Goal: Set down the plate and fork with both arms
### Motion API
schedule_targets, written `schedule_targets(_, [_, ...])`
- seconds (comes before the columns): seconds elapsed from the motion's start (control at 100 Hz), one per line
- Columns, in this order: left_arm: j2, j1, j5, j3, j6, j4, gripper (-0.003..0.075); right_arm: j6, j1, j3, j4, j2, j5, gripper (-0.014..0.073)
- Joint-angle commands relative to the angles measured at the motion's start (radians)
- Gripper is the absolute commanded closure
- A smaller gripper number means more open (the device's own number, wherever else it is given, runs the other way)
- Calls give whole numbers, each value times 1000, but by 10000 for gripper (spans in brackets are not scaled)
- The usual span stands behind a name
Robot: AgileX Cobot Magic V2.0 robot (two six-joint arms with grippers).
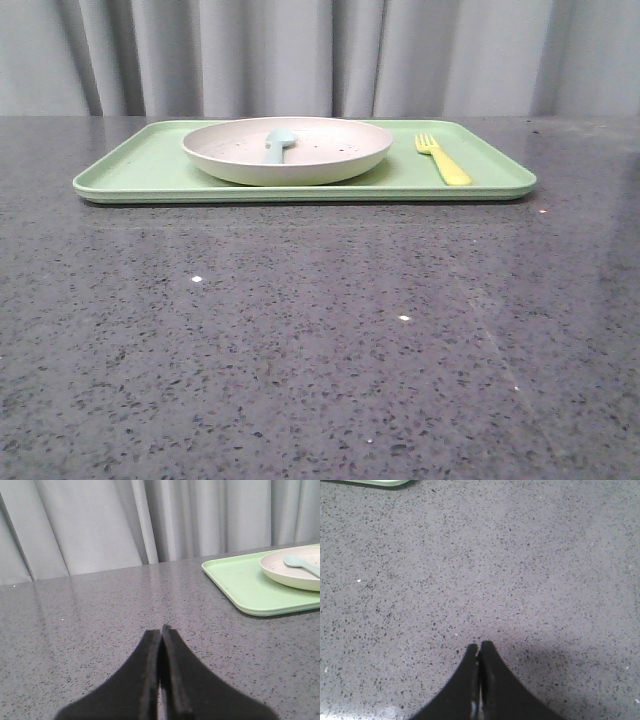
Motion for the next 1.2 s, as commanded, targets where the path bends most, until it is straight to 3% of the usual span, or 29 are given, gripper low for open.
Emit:
schedule_targets(0.0, [-33, -5, -74, 14, -9, -1, 741, 1, -9, -23, -27, -2, -48, 662])
schedule_targets(0.97, [-33, -5, -74, 14, -9, -1, 741, 1, -9, -23, -53, -2, -60, 662])
schedule_targets(1.19, [-32, -5, -74, 14, -9, -1, 741, 0, -9, 63, -83, -76, -333, 662])
